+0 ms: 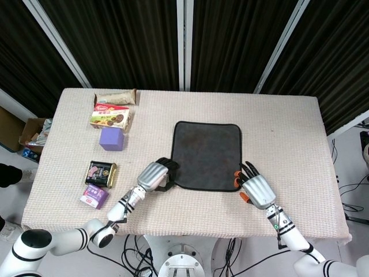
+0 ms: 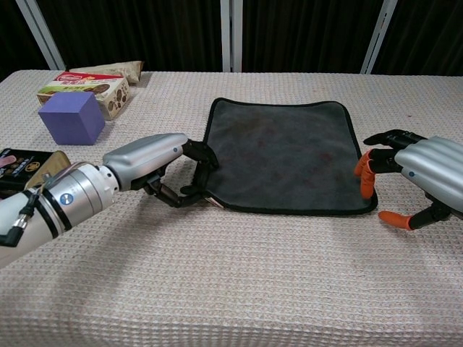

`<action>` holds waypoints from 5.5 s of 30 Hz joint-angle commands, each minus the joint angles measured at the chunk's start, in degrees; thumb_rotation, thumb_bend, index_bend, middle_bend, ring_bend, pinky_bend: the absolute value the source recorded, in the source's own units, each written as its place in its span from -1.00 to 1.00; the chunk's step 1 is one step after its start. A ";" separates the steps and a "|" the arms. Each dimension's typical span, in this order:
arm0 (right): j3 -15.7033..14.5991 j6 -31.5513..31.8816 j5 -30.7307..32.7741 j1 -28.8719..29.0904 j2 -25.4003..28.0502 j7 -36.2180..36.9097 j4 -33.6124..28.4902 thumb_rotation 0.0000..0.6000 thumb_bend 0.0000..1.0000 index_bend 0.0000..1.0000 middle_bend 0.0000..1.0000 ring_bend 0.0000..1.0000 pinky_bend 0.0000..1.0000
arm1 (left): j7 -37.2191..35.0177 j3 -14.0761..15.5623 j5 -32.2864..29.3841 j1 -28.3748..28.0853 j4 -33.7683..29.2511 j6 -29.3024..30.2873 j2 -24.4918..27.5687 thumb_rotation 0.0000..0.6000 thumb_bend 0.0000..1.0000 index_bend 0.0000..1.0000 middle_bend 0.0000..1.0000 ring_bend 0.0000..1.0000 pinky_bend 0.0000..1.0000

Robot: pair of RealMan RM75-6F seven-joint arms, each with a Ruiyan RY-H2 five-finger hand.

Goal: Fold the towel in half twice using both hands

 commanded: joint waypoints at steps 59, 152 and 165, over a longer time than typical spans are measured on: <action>3.98 -0.67 6.07 1.25 2.01 -3.76 -15.14 1.00 -0.16 0.58 -0.24 -0.81 -0.90 | 2.58 -3.98 -16.00 -0.70 -26.84 -10.99 19.17 1.00 -0.09 0.37 -0.47 -0.61 -0.65; 19.54 -15.45 33.89 15.86 -8.68 -14.91 2.40 1.00 -0.87 -1.00 -0.80 -1.00 -1.00 | 15.72 -7.71 -30.39 -5.08 -19.39 -4.55 25.00 1.00 -0.58 -0.65 -0.79 -0.70 -0.67; 3.60 -6.27 7.13 12.30 -0.32 1.08 10.26 1.00 -0.85 -0.32 -0.65 -1.00 -1.00 | 13.09 -6.76 -28.04 0.42 -25.08 -0.92 29.18 1.00 -0.58 -0.65 -0.79 -0.70 -0.67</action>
